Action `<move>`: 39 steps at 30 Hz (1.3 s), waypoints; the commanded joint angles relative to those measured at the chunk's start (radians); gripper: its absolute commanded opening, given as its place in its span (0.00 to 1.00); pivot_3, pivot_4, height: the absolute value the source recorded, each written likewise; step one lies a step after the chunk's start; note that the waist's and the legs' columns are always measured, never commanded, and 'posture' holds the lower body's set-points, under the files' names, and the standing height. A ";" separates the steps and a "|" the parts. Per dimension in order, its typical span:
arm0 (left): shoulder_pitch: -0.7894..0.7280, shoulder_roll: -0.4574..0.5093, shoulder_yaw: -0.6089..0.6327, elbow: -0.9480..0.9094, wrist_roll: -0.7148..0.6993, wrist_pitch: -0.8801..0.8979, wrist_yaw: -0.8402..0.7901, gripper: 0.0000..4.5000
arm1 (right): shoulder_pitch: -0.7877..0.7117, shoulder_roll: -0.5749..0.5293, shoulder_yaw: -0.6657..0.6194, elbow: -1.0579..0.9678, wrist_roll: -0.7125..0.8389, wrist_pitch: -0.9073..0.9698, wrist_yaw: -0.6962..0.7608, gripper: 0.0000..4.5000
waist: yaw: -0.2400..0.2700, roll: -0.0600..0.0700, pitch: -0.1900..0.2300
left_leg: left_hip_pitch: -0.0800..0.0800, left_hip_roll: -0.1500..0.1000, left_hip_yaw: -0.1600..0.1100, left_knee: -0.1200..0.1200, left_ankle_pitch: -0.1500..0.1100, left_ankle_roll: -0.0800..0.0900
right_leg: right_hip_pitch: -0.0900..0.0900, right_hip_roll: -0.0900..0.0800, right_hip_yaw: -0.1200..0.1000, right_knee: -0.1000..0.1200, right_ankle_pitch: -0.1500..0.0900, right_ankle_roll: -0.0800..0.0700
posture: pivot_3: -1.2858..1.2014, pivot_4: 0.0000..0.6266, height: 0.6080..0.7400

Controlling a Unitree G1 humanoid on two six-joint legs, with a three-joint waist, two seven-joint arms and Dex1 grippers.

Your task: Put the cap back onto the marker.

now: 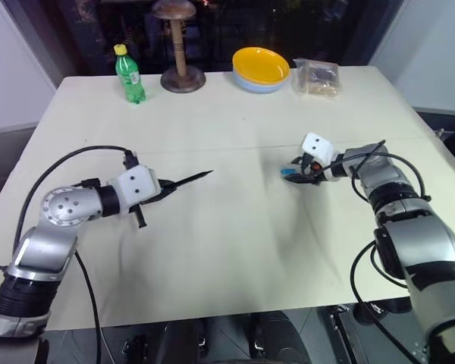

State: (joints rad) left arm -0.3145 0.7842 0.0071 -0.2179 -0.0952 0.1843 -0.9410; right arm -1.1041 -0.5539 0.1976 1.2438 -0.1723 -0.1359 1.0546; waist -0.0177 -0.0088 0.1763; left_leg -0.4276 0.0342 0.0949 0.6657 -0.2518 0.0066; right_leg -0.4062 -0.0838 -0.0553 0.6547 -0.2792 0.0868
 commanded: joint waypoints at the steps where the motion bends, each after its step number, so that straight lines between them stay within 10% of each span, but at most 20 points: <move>1: -0.017 0.011 0.010 -0.025 -0.005 -0.005 0.007 0.00 | -0.010 -0.002 -0.022 -0.005 0.005 -0.002 -0.004 0.45 | -0.001 0.000 0.000 | 0.000 0.000 0.000 0.000 0.000 0.000 | 0.000 0.000 0.000 0.000 0.000 0.000 | 0.52 0.24 1.00; 9: -0.017 0.015 0.016 -0.043 -0.007 0.009 0.013 0.00 | -0.011 0.004 -0.022 -0.001 0.004 0.008 0.002 0.45 | -0.001 0.000 0.000 | 0.000 0.000 0.000 0.000 0.000 0.000 | 0.000 0.000 0.000 0.000 0.000 0.000 | 0.52 0.24 1.00; 13: -0.014 0.015 0.017 -0.041 -0.005 0.006 0.018 0.00 | -0.012 0.007 -0.023 0.001 0.002 0.012 -0.007 0.03 | -0.001 0.000 0.000 | 0.000 0.000 0.000 0.000 0.000 0.000 | 0.000 0.000 0.000 0.000 0.000 0.000 | 0.52 0.24 1.00; 30: 0.011 0.015 0.022 -0.023 -0.007 -0.019 0.024 0.00 | 0.040 0.029 -0.075 -0.084 0.059 0.103 0.020 0.01 | -0.001 0.000 0.000 | 0.000 0.000 0.000 0.000 0.000 0.000 | 0.000 0.000 0.000 0.000 0.000 0.000 | 0.52 0.24 1.00; 39: -0.025 0.013 0.000 0.067 -0.038 -0.081 -0.055 0.00 | 0.204 -0.006 -0.061 -0.521 0.083 0.189 0.050 0.01 | 0.001 0.000 0.000 | 0.000 0.000 0.000 0.000 0.000 0.000 | 0.000 0.000 0.000 0.000 0.000 0.000 | 0.52 0.24 1.00</move>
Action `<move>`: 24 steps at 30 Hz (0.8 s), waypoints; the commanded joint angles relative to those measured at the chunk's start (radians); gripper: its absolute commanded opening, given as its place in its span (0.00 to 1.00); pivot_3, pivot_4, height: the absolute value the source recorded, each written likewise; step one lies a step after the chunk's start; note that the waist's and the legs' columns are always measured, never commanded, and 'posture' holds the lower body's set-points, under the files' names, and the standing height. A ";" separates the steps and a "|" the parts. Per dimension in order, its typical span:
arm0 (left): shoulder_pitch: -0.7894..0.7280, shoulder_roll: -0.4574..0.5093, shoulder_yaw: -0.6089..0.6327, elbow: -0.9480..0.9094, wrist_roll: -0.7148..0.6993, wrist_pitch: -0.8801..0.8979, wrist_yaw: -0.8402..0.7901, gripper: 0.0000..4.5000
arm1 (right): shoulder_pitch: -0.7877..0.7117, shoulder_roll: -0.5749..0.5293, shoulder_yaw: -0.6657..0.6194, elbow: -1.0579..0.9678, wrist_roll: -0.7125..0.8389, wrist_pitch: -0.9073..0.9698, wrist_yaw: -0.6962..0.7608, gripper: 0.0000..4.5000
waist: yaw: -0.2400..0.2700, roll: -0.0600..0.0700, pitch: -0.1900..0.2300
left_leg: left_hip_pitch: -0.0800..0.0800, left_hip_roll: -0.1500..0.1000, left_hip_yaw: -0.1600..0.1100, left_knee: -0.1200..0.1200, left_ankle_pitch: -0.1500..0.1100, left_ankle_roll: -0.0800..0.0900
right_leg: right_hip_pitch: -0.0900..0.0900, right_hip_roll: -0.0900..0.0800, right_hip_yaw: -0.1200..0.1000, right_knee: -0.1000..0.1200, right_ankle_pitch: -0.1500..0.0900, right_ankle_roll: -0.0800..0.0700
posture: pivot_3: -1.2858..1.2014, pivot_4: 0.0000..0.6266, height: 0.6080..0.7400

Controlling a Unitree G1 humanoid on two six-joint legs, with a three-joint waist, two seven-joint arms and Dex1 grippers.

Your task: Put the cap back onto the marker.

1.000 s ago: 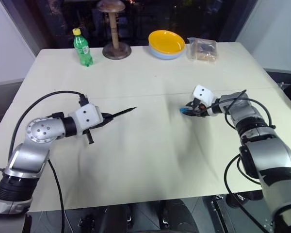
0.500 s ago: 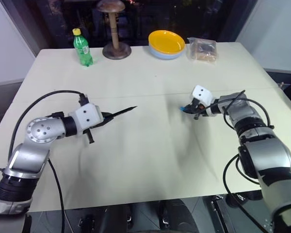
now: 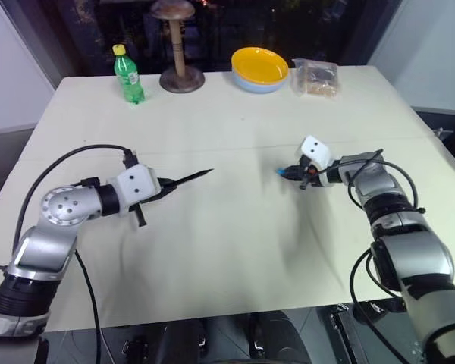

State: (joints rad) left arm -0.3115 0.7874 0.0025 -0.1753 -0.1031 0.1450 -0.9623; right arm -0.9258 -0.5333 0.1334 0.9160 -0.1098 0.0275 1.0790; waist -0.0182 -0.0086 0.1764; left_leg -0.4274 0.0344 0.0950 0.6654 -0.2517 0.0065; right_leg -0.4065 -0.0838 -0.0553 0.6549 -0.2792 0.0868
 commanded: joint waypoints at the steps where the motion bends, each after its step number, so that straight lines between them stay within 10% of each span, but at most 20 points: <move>1: -0.038 0.008 0.001 0.043 -0.035 -0.056 -0.048 0.00 | 0.049 -0.035 0.007 -0.269 0.023 0.048 0.036 0.01 | 0.003 0.000 0.000 | 0.000 0.000 0.000 0.000 0.000 0.000 | 0.000 0.000 0.000 0.000 0.000 0.000 | 0.52 0.24 1.00; 12: -0.265 -0.010 -0.113 0.245 0.019 -0.226 -0.176 0.00 | 0.142 -0.069 0.082 -0.788 -0.003 0.288 0.023 0.01 | 0.006 0.000 0.000 | 0.000 0.000 0.000 0.001 -0.003 0.005 | 0.000 0.000 0.000 0.001 0.000 0.000 | 0.52 0.24 1.00; 24: -0.360 -0.040 -0.174 0.295 0.083 -0.303 -0.178 0.00 | 0.114 -0.048 0.141 -0.924 -0.002 0.418 -0.022 0.01 | 0.006 0.000 0.000 | 0.000 0.000 0.001 0.001 -0.003 0.005 | -0.001 0.001 0.000 0.001 0.000 0.000 | 0.52 0.24 1.00</move>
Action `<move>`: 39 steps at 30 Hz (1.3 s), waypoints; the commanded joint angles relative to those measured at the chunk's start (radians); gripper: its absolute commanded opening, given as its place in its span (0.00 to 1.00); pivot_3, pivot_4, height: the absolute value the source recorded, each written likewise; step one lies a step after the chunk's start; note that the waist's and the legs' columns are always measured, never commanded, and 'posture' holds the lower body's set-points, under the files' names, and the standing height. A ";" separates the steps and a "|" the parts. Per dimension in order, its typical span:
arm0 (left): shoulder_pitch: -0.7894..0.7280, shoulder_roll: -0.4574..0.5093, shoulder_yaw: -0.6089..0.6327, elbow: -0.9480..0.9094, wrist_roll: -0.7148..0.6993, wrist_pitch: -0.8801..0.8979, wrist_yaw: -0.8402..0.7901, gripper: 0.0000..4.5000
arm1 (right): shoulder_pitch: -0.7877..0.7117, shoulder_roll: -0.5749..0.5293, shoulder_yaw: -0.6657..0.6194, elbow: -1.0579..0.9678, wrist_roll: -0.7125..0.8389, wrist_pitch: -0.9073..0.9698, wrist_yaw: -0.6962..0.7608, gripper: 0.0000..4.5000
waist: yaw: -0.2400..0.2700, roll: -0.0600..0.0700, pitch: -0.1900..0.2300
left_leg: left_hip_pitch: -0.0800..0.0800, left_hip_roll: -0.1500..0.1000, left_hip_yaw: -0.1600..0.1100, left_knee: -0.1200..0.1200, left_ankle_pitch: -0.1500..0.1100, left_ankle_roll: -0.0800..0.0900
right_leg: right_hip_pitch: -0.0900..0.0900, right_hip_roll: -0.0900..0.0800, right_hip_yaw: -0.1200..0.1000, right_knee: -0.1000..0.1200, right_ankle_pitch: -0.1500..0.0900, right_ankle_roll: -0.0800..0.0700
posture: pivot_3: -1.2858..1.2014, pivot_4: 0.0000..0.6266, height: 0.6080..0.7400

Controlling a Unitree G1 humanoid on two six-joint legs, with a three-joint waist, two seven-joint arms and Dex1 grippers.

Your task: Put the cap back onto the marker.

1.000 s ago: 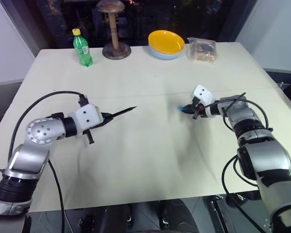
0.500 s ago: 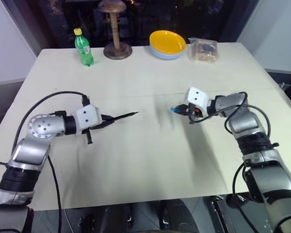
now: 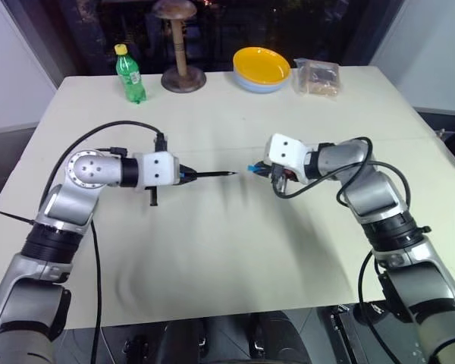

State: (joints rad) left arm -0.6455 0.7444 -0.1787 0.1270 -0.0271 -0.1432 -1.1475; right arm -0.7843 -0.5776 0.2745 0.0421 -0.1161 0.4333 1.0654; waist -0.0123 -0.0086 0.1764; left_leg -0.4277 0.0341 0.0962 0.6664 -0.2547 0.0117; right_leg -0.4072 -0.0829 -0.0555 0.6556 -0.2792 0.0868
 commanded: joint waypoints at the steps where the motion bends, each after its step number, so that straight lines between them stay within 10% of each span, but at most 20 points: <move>1: -0.026 0.002 0.008 -0.008 0.006 -0.013 0.007 0.00 | -0.028 -0.003 0.002 -0.055 0.005 0.017 -0.008 0.01 | 0.001 0.000 0.000 | 0.000 0.000 0.000 0.000 0.000 0.000 | 0.000 0.000 0.000 0.000 0.000 0.000 | 0.52 0.24 1.00; 39: -0.024 -0.004 0.003 0.001 0.058 -0.090 0.047 0.00 | -0.073 -0.029 0.027 -0.167 0.122 0.162 0.063 0.01 | 0.001 0.000 0.000 | 0.000 0.000 0.000 0.000 0.000 0.001 | 0.000 0.000 0.000 0.000 0.000 0.000 | 0.52 0.24 1.00</move>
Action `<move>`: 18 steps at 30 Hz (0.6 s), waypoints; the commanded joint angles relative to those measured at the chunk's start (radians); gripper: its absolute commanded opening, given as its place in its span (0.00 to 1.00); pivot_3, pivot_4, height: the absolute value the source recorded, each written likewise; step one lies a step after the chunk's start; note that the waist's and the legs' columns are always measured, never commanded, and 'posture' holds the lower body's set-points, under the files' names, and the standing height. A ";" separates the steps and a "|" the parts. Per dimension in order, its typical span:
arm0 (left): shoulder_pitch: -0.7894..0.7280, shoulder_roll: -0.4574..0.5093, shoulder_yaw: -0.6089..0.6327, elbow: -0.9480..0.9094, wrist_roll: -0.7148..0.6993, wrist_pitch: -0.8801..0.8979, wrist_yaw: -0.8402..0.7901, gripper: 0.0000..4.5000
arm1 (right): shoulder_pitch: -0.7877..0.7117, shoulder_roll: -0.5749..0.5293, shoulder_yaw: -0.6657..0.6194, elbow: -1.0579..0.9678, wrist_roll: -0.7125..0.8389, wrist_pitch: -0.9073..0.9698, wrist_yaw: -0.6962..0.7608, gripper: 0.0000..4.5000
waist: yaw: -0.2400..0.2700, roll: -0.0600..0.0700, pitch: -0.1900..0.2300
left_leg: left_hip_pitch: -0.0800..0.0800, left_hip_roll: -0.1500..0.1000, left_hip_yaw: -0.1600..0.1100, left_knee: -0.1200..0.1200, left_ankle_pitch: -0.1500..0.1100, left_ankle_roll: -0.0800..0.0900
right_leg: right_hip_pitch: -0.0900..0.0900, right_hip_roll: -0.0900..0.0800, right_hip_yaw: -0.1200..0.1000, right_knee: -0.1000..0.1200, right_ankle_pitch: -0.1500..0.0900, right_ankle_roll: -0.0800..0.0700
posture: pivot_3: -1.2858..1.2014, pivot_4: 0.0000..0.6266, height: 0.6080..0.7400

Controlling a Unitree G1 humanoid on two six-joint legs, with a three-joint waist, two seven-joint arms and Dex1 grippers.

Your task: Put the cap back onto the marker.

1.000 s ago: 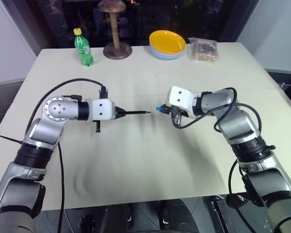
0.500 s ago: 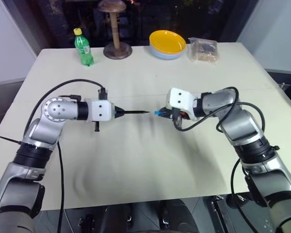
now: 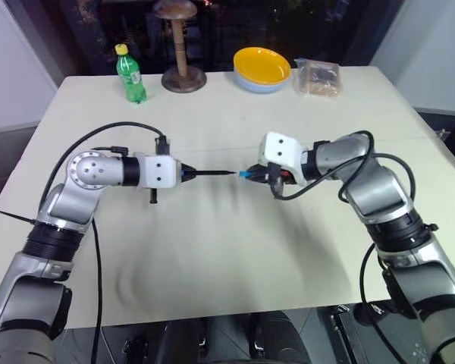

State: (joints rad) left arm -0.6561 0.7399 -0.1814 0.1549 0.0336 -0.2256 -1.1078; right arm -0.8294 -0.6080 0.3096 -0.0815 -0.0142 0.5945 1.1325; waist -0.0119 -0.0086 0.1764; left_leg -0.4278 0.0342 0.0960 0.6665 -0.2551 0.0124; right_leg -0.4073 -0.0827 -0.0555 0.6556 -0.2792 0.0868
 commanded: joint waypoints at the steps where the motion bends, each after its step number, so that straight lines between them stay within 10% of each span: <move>1: -0.014 0.000 0.005 -0.027 -0.003 -0.007 0.007 0.00 | -0.029 0.002 -0.008 -0.046 0.022 0.003 -0.004 0.01 | 0.000 0.000 0.000 | 0.000 0.000 0.000 0.000 0.000 0.000 | 0.000 0.000 0.000 0.000 0.000 0.000 | 0.52 0.24 1.00; 18: -0.018 -0.004 0.002 -0.021 -0.001 -0.014 0.006 0.00 | -0.026 0.012 0.011 -0.082 0.044 0.034 -0.018 0.01 | 0.000 0.000 0.000 | 0.000 0.000 0.000 0.000 0.000 0.000 | 0.000 0.000 0.000 0.000 0.000 0.000 | 0.52 0.24 1.00</move>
State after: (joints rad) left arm -0.6561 0.7358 -0.1829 0.1550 0.0338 -0.2264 -1.1084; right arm -0.8311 -0.6040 0.3282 -0.1159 0.0146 0.6314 1.1199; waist -0.0119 -0.0086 0.1764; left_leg -0.4278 0.0342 0.0960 0.6665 -0.2551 0.0124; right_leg -0.4073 -0.0828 -0.0555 0.6556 -0.2792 0.0868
